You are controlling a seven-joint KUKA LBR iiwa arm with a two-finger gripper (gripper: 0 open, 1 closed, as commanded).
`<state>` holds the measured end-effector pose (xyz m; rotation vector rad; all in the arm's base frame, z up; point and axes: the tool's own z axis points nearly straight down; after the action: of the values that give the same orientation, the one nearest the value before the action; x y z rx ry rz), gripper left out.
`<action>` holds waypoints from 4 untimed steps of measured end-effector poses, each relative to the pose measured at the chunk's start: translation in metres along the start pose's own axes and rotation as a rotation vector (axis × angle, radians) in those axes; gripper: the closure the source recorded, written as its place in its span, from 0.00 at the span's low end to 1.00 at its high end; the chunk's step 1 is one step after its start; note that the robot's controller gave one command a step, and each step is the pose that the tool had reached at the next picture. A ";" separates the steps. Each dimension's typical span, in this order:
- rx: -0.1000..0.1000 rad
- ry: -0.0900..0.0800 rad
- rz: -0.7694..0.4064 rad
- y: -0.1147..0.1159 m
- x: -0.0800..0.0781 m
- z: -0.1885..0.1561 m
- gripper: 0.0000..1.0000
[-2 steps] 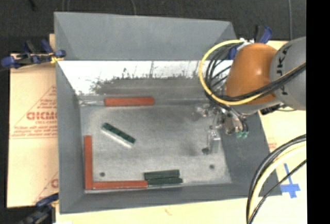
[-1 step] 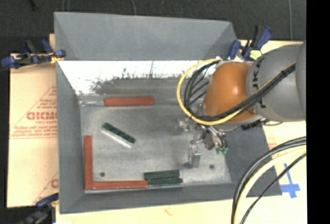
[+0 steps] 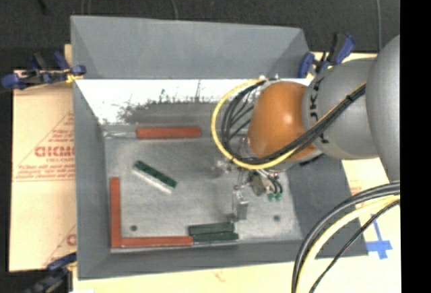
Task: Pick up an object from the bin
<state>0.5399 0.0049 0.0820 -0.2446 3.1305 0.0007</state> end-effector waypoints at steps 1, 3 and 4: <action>0.000 -0.007 -0.084 -0.004 0.027 0.005 0.00; 0.003 -0.002 -0.039 0.001 0.047 0.006 0.00; 0.004 0.000 -0.243 0.020 0.060 0.009 1.00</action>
Offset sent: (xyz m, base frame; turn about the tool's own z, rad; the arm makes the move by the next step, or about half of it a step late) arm -0.0563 0.0263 0.0077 -0.1203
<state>0.4776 0.0154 0.0726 -0.6220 3.0780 -0.0055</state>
